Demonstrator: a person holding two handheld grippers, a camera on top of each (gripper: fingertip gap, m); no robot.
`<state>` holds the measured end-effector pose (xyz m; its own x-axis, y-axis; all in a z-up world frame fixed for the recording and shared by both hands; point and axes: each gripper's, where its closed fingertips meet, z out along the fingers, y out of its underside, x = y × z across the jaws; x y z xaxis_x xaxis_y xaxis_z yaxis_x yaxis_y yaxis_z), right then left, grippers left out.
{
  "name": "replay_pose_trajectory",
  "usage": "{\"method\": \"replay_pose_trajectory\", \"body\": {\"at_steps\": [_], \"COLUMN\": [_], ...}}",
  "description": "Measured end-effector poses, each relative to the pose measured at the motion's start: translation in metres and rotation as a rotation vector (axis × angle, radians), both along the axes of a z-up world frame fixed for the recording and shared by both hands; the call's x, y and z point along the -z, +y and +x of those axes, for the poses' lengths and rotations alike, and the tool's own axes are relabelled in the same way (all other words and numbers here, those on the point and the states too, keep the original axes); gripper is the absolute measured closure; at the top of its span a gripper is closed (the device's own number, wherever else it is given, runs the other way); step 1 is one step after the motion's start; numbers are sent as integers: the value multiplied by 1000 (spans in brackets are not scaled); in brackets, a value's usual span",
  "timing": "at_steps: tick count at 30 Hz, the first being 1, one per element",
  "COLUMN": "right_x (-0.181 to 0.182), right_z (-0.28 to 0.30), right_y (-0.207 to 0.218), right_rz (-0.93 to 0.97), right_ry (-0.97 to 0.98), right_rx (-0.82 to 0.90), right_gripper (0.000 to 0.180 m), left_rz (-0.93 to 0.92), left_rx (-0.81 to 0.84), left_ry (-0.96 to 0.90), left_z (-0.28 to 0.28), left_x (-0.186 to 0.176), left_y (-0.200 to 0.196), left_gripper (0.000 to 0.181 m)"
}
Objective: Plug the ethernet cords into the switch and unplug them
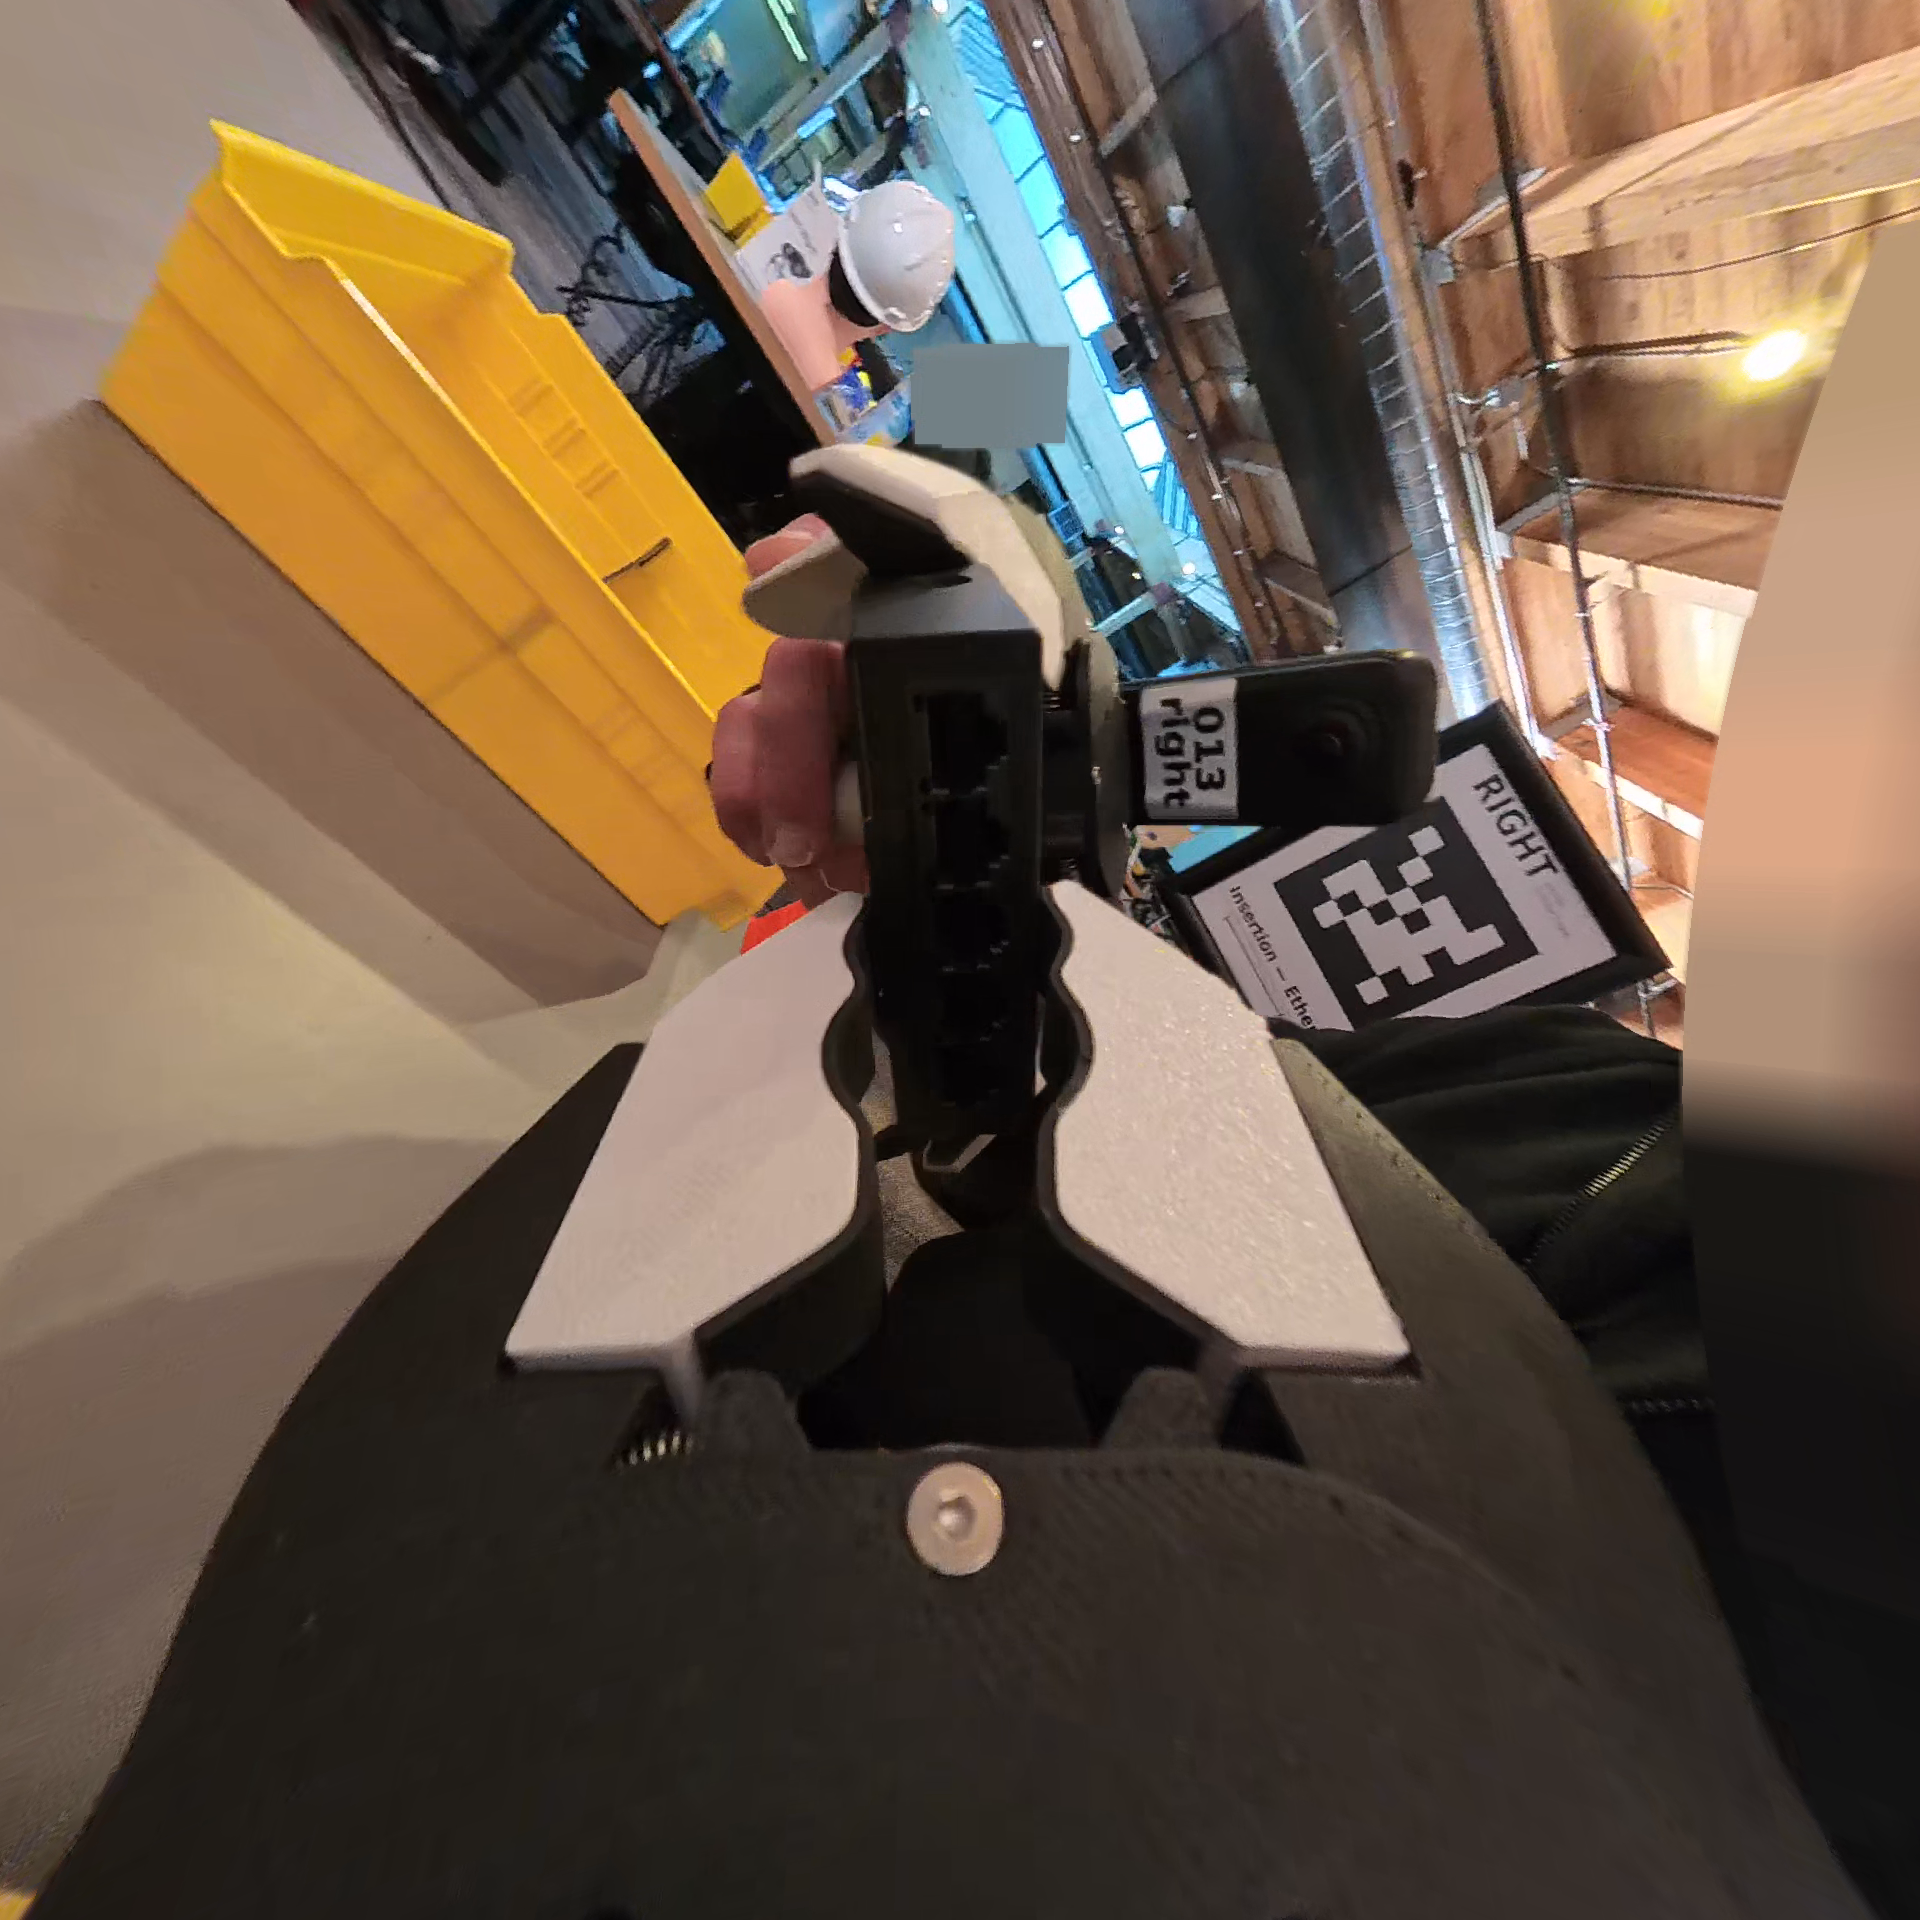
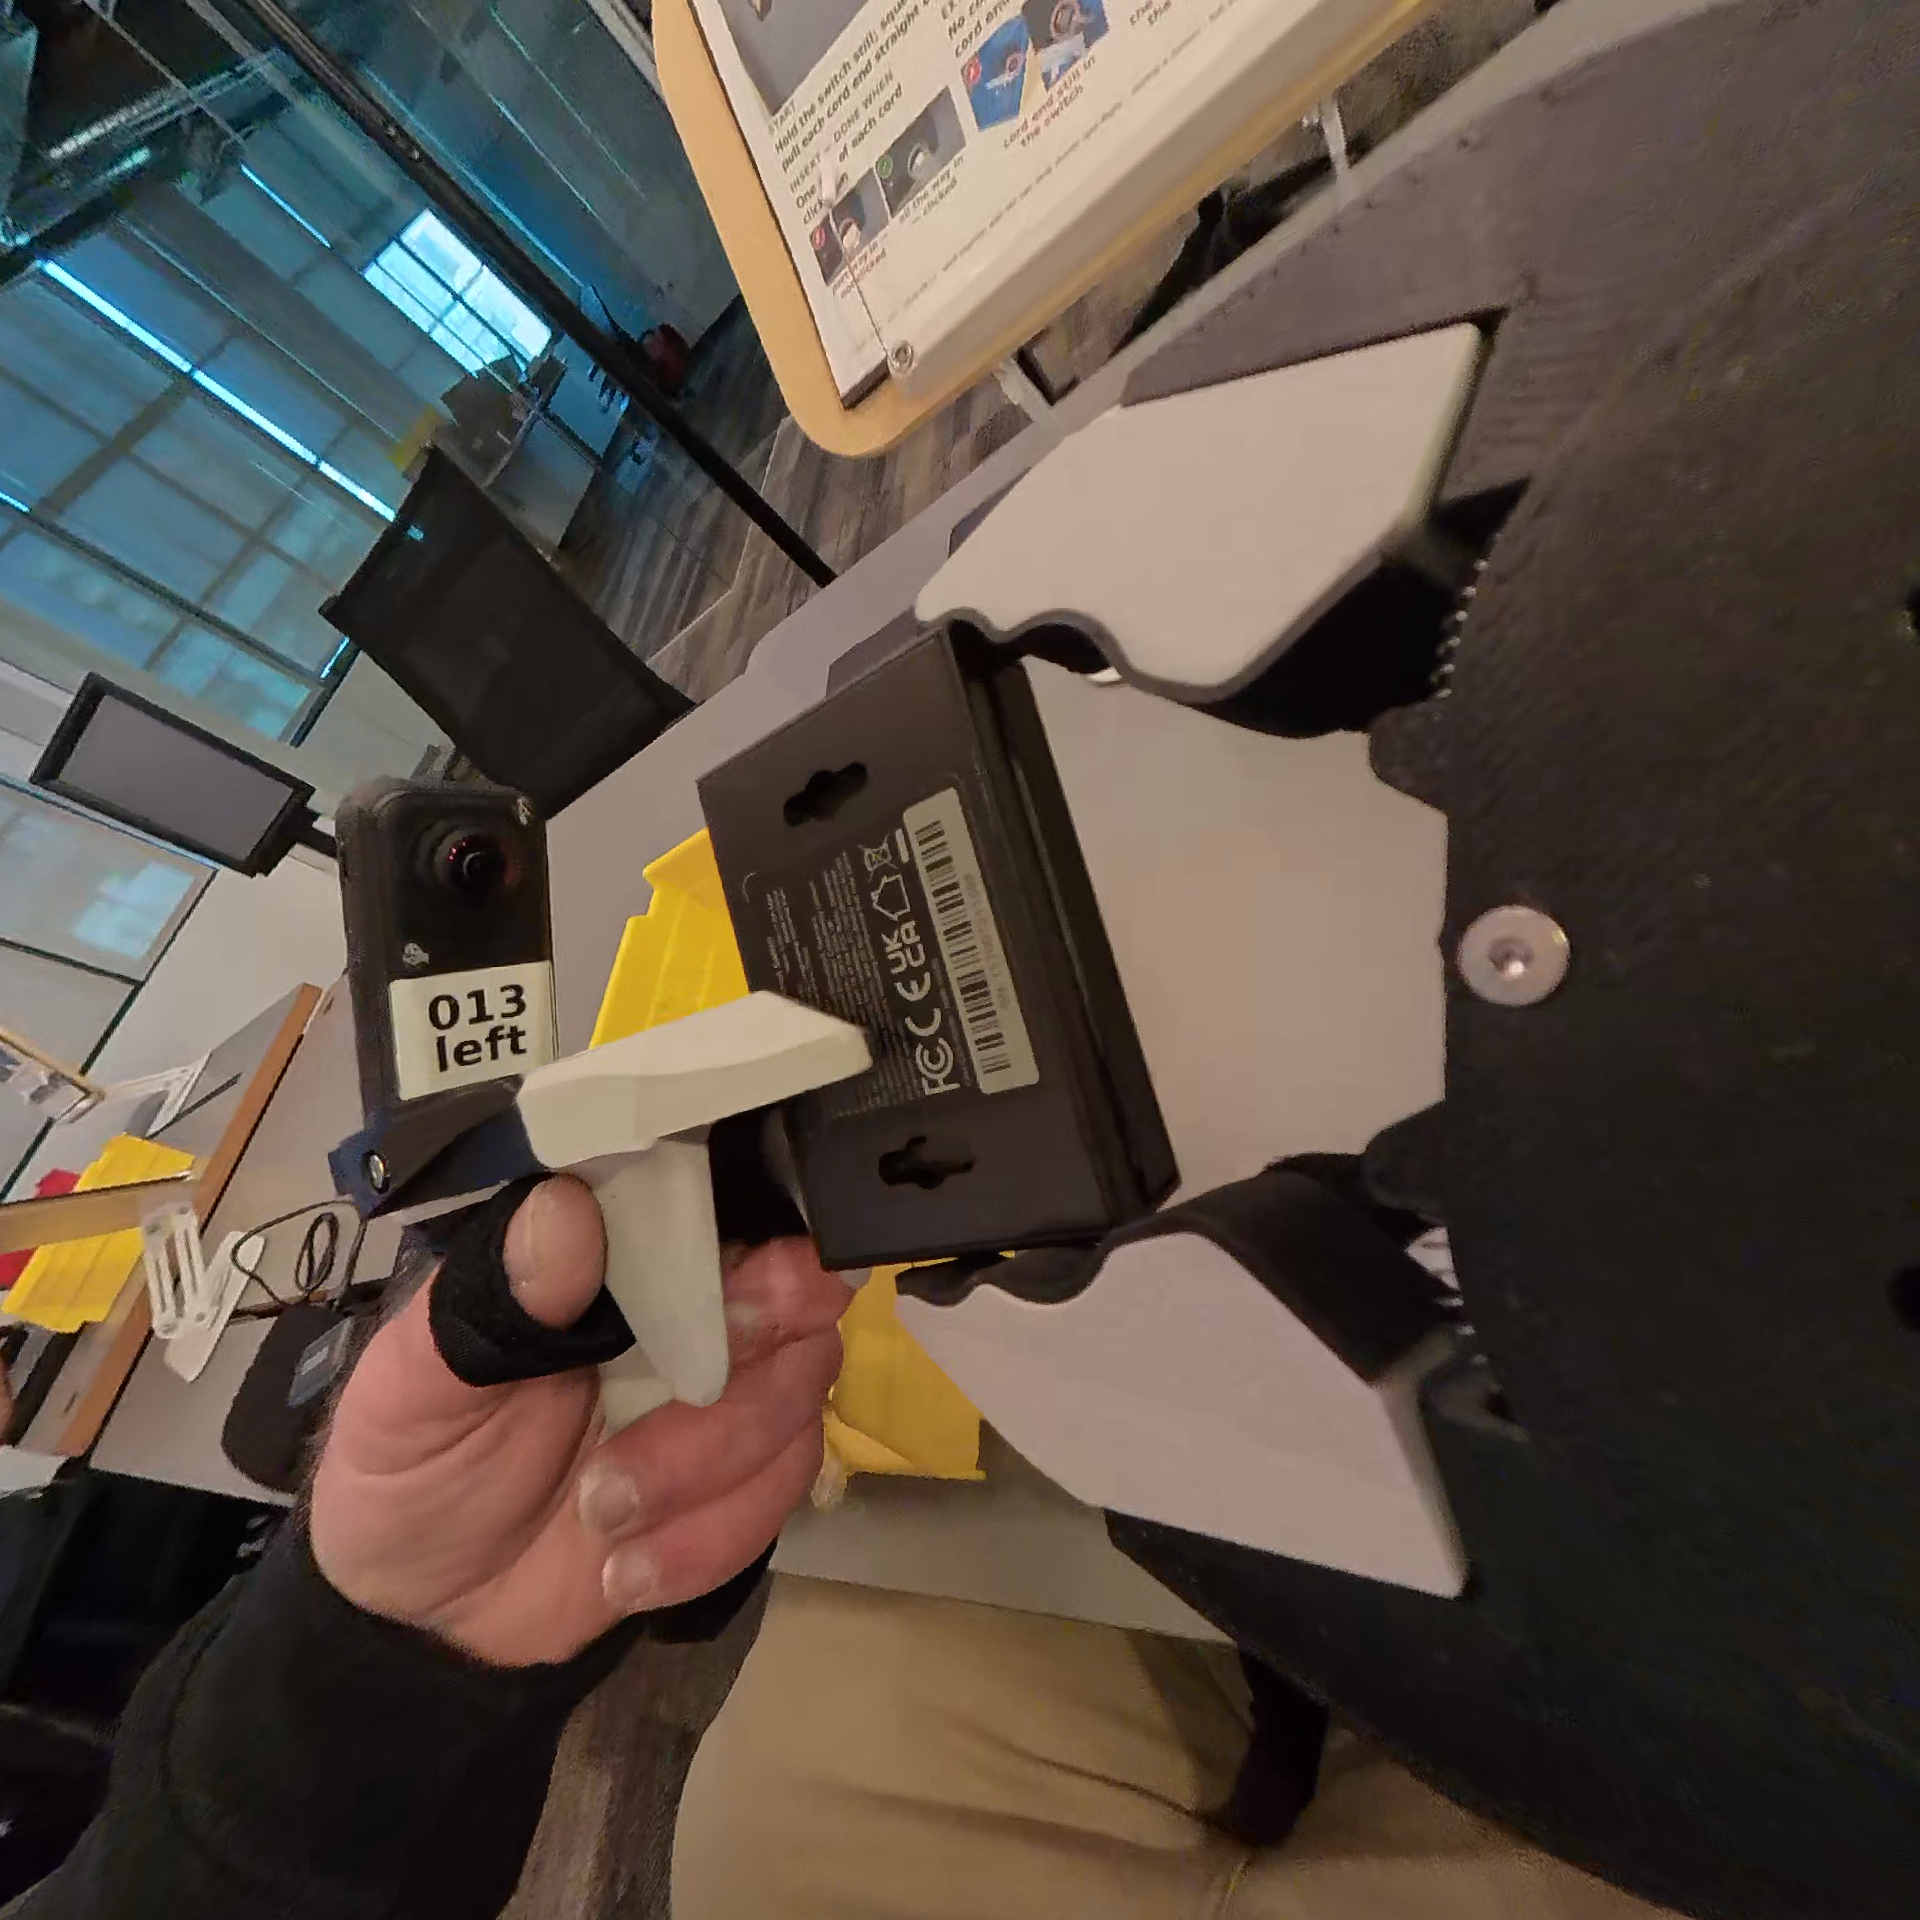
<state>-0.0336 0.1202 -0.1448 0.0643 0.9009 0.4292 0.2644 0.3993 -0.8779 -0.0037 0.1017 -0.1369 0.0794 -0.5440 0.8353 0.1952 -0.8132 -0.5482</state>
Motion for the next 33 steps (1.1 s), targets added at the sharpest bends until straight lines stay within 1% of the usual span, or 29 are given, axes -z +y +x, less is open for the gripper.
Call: {"method": "replay_pose_trajectory", "body": {"at_steps": [3,6,8,9,11,15,16,18,20,21,23,24,26,29,30,31,33], "right_x": [1,4,8,7,9,16,16,7,1,4,7,4,1,2,3,3,1], "right_z": [-1,-4,-5,-4,-1,1,2,1,-5,-7,-5,-4,-6,-7,-6,-4,0], "right_y": [-7,-9,-2,2,2,14,17,14,-1,2,15,15,11,9,10,12,12], "right_rz": [-45,-21,59,105,178,484,553,708,779,791,808,809,834,875,858,835,753], "right_ry": [2,-17,-55,-74,-131,-265,-271,-248,-238,-262,-276,-268,-260,-254,-254,-262,-259], "right_rx": [-42,-35,28,68,99,258,292,329,293,312,362,370,360,351,339,344,328], "right_gripper": [71,71,70,66,67,71,77,100,124,127,120,121,127,131,135,146,150], "left_rz": [32,60,51,27,-37,-118,-126,-155,-170,-168,-178,-190,-190,-209,-210,-215,-204], "left_rx": [-27,-41,-76,-81,-88,-105,-108,-131,-141,-137,-137,-132,-129,-126,-121,-121,-112], "left_ry": [-39,25,52,47,-22,-119,-112,-122,-176,-169,-150,-177,-189,-187,-180,-170,-196], "left_z": [-5,-7,-9,-11,-16,-19,-19,-21,-24,-24,-23,-23,-23,-22,-22,-21,-20], "left_x": [-10,-4,-1,0,-2,-3,-1,2,-3,-4,1,-1,-5,-4,-1,2,-1], "left_y": [4,6,11,13,16,21,21,25,27,26,26,26,24,24,24,25,24], "left_gripper": [145,153,154,154,154,154,154,153,153,153,153,153,153,153,152,147,141]}}
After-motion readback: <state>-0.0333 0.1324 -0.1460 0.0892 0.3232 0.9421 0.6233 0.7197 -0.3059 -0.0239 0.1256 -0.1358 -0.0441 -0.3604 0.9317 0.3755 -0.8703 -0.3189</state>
